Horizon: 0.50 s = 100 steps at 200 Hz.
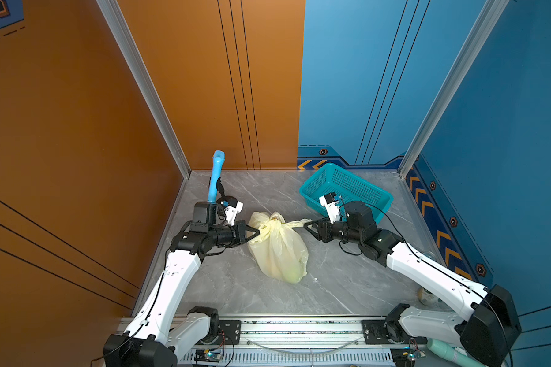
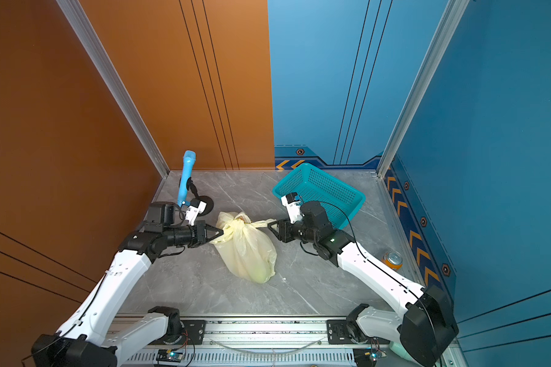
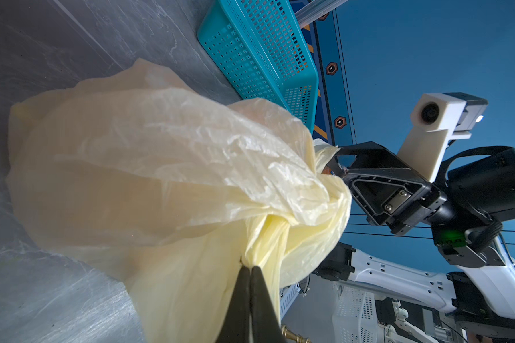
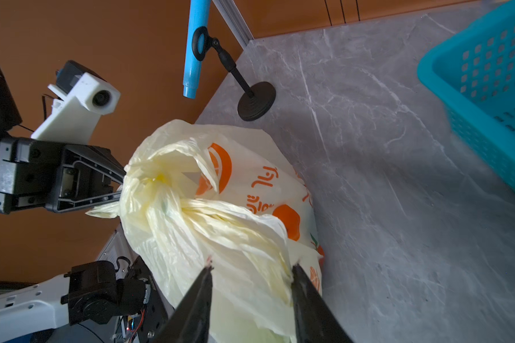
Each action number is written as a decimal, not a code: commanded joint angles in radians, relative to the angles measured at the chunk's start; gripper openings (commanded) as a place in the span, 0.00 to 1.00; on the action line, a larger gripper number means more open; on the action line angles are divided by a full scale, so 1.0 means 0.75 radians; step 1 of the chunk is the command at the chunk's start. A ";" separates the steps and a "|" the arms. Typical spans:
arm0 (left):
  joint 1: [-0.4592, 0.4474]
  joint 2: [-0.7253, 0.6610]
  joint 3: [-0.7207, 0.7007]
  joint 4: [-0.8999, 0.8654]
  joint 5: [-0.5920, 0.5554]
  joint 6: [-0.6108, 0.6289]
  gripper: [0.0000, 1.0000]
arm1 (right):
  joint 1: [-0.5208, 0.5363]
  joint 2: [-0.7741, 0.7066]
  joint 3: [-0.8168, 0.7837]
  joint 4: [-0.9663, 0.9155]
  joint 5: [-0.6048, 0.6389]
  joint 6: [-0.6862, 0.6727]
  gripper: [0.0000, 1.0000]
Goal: Place the pears into plastic bags & tie knots
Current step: Tie the plastic bag at the center of the board.
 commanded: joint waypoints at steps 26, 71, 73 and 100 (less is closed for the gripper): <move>-0.008 -0.006 -0.001 0.030 -0.001 -0.003 0.00 | -0.006 0.145 0.064 0.142 -0.195 0.029 0.51; -0.006 -0.006 -0.002 0.031 -0.008 0.002 0.00 | -0.059 0.198 0.031 0.224 -0.108 0.164 0.58; -0.006 -0.006 -0.004 0.031 -0.008 0.003 0.00 | -0.066 0.199 0.024 0.237 -0.107 0.182 0.59; -0.006 -0.004 -0.002 0.031 -0.017 0.005 0.00 | -0.107 0.223 -0.061 0.495 -0.202 0.460 0.69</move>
